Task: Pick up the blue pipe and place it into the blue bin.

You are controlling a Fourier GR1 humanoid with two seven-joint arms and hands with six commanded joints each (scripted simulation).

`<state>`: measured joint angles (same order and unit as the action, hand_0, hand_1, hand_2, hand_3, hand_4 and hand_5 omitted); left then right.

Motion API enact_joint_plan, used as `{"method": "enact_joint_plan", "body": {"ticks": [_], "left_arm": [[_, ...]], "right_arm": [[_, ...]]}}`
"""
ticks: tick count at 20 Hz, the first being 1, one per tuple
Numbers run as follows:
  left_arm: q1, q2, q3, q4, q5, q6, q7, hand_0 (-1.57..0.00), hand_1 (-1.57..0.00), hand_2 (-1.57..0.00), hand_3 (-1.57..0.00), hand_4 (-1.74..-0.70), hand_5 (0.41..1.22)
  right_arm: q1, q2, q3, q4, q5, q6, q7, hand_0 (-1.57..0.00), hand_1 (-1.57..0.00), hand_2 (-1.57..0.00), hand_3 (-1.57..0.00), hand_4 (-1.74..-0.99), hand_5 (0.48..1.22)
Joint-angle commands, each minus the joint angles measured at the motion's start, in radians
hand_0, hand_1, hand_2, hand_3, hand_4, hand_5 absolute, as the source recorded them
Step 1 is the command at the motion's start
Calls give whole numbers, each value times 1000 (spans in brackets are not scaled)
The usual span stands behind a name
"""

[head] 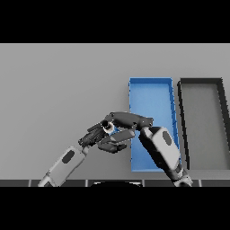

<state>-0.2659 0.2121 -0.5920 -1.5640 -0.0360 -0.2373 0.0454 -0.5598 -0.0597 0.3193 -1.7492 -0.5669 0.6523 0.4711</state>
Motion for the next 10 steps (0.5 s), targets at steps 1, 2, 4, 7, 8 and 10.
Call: {"method": "enact_joint_plan", "body": {"ticks": [1, 2, 4, 7, 8, 10], "left_arm": [[-10, -7, 4, 12, 3, 0, 10, -8, -7, -6, -7, -906, 541], [-9, -15, -2, 8, 1, 4, 25, -6, -5, -5, -5, -911, 534], [-4, -12, -10, -6, 4, -5, 27, -3, -3, -3, -3, -915, 514], [-9, -15, -3, 5, 9, -4, 38, -1, -1, -1, -1, -920, 503], [-9, -18, -9, -13, 10, -4, 51, -1, -1, -1, -1, -919, 503], [11, -6, -14, -32, 14, -9, 42, 0, 0, 0, 0, -915, 503]], "right_arm": [[-17, -12, -11, -12, -43, -20, 22, -1571, -1571, -1571, -1571, -1541, 1221], [-53, -22, -20, -16, -101, -56, 66, -1571, -1571, -1571, -1571, -1581, 1221], [-112, -50, -47, -27, -220, -131, 131, -1571, -1571, -1571, -1571, -1639, 1221], [-235, -150, -71, -5, -385, -279, 134, -1571, -1571, -1571, -1571, -1689, 1171], [-289, -162, -101, 4, -433, -306, 124, -1571, -1571, -1571, -1571, -1699, 1154], [-399, -206, -164, 67, -470, -327, 85, -1571, -1571, -1571, -1571, -1714, 1134]]}}
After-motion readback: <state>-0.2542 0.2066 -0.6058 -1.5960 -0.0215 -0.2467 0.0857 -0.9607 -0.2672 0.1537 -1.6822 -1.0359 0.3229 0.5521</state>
